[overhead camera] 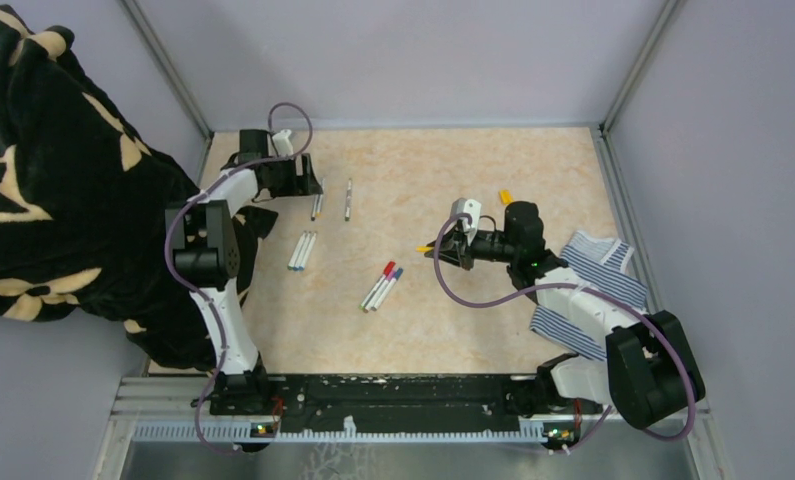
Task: Open the pen caps
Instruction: Place the pen at the center of the board, then move the pen to the center of the board.
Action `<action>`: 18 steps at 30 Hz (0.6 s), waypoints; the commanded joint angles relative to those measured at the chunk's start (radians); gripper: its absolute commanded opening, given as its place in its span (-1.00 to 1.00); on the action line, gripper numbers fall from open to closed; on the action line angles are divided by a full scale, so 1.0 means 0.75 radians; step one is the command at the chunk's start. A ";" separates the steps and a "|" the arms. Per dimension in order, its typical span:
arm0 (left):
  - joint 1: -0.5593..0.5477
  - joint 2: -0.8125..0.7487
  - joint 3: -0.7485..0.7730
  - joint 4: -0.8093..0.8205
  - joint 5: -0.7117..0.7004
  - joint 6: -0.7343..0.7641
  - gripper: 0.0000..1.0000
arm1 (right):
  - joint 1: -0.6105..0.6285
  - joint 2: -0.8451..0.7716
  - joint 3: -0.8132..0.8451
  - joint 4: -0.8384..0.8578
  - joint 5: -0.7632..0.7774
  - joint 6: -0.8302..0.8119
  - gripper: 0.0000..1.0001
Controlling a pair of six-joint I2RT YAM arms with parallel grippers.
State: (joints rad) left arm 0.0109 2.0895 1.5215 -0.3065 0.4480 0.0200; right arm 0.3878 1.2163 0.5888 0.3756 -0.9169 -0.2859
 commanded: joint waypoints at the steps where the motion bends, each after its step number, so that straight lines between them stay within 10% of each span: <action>1: -0.083 -0.159 -0.044 0.099 -0.197 0.060 0.90 | -0.010 -0.036 0.007 0.074 0.002 0.005 -1.00; 18: -0.527 -0.062 -0.004 0.119 -0.766 0.179 0.99 | -0.076 -0.087 -0.010 0.136 0.011 0.073 -1.00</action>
State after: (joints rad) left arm -0.3672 1.9915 1.4899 -0.2234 -0.0170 0.1287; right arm 0.3492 1.1934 0.5884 0.4023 -0.8982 -0.2577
